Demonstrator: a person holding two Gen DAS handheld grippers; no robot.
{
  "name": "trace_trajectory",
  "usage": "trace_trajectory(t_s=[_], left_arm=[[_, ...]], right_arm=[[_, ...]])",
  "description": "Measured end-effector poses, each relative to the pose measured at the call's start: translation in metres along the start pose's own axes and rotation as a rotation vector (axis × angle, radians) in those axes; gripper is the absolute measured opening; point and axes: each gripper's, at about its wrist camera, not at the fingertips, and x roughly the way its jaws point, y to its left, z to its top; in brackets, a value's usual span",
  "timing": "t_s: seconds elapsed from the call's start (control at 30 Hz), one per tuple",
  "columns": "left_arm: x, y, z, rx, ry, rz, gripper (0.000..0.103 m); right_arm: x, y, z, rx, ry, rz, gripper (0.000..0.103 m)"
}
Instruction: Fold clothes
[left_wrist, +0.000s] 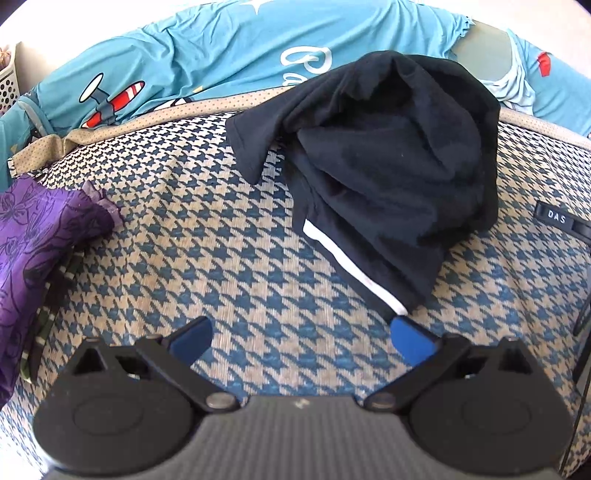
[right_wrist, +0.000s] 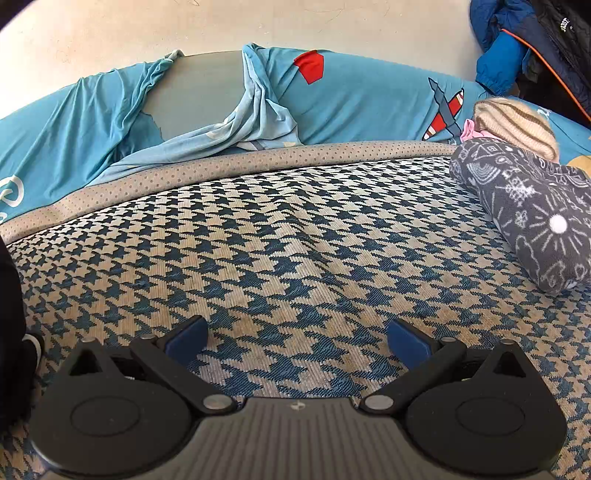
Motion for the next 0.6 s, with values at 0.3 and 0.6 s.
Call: trace_trajectory(t_s=[0.3, 0.6], left_arm=[[0.008, 0.001, 0.001, -0.026, 0.028, -0.007, 0.103], [0.020, -0.002, -0.003, -0.012, 0.056, -0.001, 0.103]], right_arm=[[0.000, 0.000, 0.000, -0.001, 0.000, -0.001, 0.103], [0.000, 0.000, 0.000, 0.000, 0.000, -0.001, 0.103]])
